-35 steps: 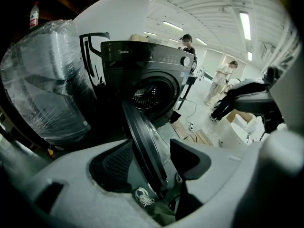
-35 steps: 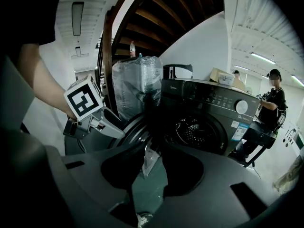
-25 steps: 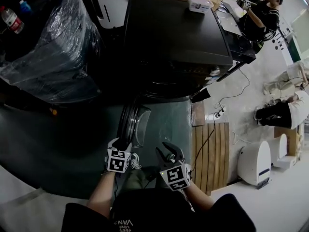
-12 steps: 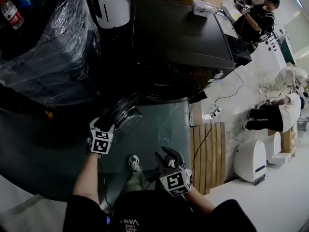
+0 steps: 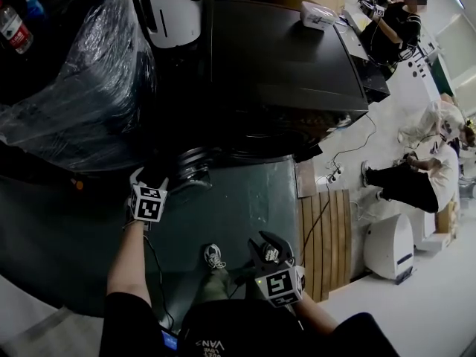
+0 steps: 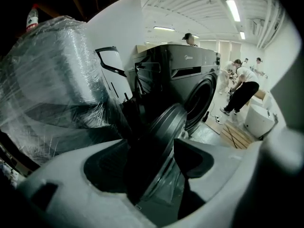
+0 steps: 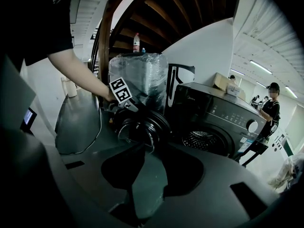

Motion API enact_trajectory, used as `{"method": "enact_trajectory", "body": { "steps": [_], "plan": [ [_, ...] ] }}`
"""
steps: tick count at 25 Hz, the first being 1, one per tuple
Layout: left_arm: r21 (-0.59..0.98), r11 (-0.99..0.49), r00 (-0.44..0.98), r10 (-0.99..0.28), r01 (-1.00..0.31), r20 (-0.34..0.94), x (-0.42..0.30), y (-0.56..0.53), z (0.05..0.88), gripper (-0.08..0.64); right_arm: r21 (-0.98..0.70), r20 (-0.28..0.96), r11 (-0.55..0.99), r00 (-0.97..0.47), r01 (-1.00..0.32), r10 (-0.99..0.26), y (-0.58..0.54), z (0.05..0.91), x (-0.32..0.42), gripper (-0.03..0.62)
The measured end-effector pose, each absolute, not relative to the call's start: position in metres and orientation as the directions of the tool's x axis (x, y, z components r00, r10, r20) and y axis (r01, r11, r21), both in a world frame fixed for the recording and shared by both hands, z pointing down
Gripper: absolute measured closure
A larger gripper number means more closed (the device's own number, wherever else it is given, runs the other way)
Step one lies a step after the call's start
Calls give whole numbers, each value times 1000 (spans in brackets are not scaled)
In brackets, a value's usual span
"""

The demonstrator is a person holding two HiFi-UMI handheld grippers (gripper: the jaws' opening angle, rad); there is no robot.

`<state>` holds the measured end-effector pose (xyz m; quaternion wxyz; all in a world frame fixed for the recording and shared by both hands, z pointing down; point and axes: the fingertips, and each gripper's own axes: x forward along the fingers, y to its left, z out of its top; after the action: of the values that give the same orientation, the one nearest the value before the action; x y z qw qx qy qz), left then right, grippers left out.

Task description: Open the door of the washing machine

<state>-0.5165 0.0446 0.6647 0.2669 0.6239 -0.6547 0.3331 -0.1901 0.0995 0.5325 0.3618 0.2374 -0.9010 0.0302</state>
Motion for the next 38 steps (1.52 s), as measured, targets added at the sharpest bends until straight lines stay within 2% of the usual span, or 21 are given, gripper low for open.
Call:
{"method": "enact_trajectory", "body": {
  "steps": [11,19,28,31,38],
  "plan": [
    [-92,-2,-71,-626,-996,777,-530,36,665,258,117,665,873,-615,-474,-423,93,530,-198,474],
    [-153,24,-123,-720,-988,683,-504,48,593,258,110,620,866,-648,-487,-443,94,502,-187,476],
    [-152,1,-77,-865,-988,496,-364,79,480,265,155,545,849,-672,-506,-500,98,471,-102,482],
    [-167,-15,-62,-892,-986,447,-309,92,453,332,158,522,828,-667,-538,-532,99,458,-61,486],
    [-162,-54,-10,-930,-985,367,-188,123,415,406,175,443,779,-658,-602,-609,106,430,25,520]
  ]
}}
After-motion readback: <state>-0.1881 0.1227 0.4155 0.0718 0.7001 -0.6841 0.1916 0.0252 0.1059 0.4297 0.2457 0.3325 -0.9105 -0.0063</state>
